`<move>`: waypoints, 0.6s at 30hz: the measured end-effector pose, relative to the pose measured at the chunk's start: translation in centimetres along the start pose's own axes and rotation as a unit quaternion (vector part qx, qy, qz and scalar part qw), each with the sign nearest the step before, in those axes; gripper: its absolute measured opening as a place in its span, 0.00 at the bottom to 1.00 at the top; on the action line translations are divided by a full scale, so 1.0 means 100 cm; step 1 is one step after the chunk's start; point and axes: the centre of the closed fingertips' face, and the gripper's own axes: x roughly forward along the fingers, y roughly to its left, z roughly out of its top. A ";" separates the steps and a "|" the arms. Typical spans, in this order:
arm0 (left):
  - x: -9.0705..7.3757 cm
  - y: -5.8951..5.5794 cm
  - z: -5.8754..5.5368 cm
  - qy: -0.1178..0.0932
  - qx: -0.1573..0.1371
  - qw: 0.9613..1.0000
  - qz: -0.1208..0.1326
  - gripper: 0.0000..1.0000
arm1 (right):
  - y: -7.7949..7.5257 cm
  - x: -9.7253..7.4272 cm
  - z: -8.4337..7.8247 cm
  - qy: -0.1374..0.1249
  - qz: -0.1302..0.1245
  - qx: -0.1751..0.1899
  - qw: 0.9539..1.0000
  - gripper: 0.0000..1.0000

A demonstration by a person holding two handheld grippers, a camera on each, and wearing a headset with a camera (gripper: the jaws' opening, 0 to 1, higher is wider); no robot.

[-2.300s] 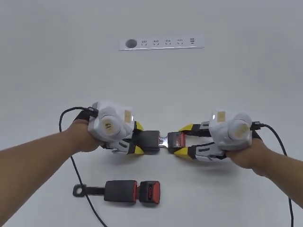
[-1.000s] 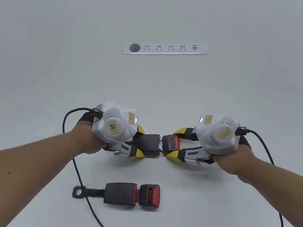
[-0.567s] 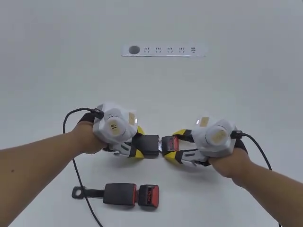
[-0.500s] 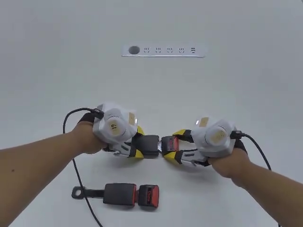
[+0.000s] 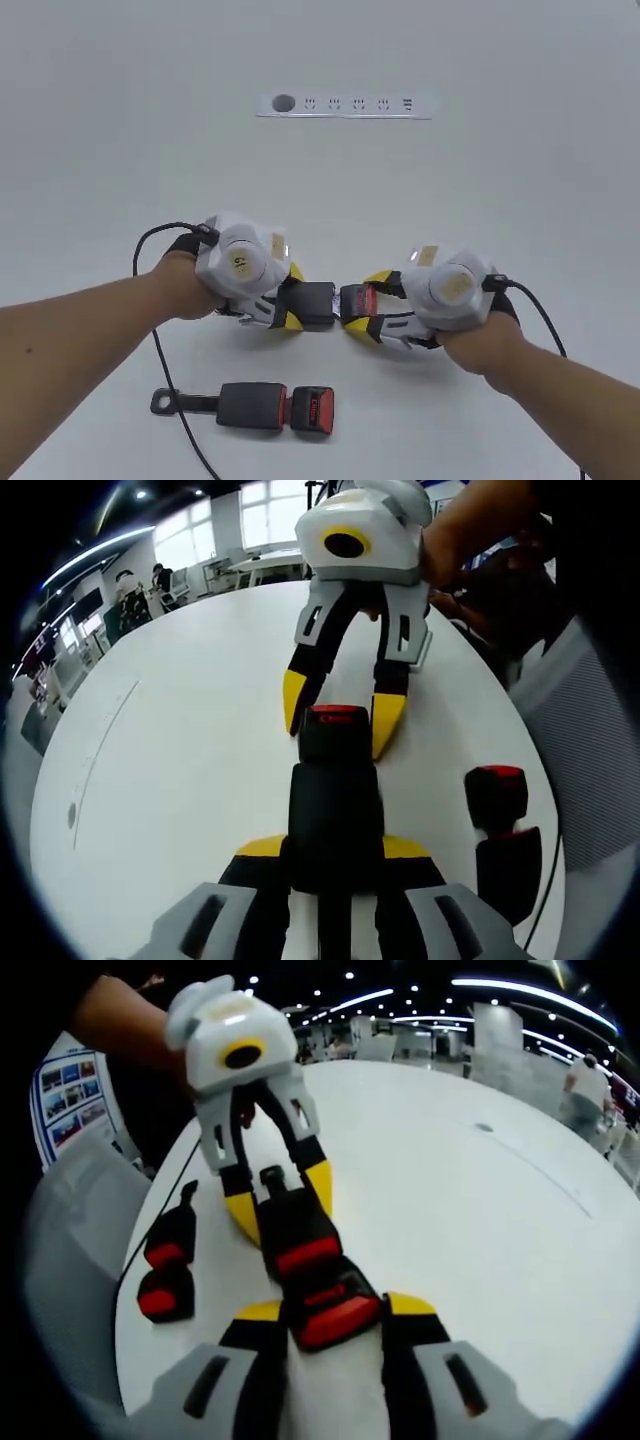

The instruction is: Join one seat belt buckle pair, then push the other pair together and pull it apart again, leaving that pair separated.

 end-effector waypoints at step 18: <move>-0.001 -0.003 -0.001 -0.001 0.003 1.000 -0.003 0.33 | -0.003 -0.007 -0.006 0.007 0.000 -0.016 1.000 0.36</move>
